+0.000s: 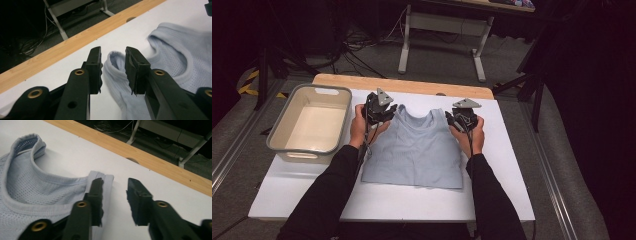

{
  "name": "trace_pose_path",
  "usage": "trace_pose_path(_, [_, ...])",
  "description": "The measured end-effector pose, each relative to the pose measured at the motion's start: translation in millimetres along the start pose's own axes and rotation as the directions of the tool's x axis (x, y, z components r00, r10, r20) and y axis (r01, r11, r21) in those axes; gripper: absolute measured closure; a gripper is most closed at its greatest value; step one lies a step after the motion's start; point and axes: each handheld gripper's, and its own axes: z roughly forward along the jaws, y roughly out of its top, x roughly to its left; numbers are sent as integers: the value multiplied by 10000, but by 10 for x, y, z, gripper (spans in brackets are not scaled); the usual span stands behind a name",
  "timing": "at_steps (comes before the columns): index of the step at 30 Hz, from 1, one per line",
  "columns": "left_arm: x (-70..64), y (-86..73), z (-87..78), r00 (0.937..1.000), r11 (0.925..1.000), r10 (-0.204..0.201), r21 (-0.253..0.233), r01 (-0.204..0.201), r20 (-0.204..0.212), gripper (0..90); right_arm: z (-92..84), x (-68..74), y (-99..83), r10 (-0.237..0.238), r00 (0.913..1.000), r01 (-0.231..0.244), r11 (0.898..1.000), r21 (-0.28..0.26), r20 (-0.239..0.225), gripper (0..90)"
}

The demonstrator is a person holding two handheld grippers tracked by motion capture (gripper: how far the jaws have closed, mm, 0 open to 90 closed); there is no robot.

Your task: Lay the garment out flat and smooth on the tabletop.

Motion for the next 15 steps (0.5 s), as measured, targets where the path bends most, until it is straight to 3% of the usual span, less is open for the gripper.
trace_pose_path(4, [-95, -82, -29, 9993, 9997, 263, 15, -264, 264, 615, -64, 11, -68, 3, 9996, -8, 9998, -196, -290, 641])
trace_pose_path(8, [-185, -169, -97, 9961, 9976, 693, -66, -690, 539, 585, -175, 52, -159, -334, 9972, 304, 9985, -463, -674, 716])
trace_pose_path(12, [-280, -292, -197, 9894, 9938, 1111, -187, -1098, 935, 570, -314, 94, -268, -560, 9926, 475, 9957, -794, -1078, 787])
trace_pose_path(15, [-352, -404, -279, 9818, 9889, 1487, -173, -1477, 1180, 554, -417, 118, -349, -694, 9879, 567, 9940, -935, -1387, 786])
